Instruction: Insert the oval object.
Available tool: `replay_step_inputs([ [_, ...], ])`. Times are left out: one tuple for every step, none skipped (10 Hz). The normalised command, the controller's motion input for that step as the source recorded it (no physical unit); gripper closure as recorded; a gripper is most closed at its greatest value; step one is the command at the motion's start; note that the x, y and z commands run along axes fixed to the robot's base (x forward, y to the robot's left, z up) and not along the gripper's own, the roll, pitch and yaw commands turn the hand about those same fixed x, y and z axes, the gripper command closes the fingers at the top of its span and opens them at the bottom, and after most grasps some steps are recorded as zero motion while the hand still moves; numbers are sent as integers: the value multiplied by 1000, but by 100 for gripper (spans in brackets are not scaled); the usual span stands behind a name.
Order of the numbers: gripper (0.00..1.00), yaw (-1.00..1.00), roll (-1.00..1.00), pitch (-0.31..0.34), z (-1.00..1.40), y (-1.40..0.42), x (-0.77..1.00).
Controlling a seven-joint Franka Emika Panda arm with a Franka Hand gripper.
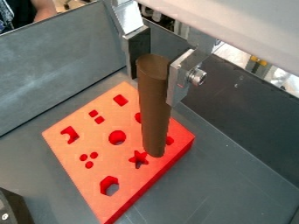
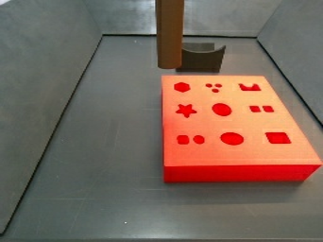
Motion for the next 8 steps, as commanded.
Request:
replay_step_inputs([
  [100, -71, 69, 0, 0, -40, 0],
  [100, -134, 117, 0, 0, -100, 11],
  [100, -283, 130, 4, 0, -329, 283],
  [100, -306, 80, 0, 0, -460, 380],
  [100, -360, 156, 0, 0, -534, 406],
  [100, -377, 167, 0, 0, -514, 383],
  [100, -366, 169, 4, 0, -509, 383],
  [100, -311, 79, 36, 0, -306, 360],
])
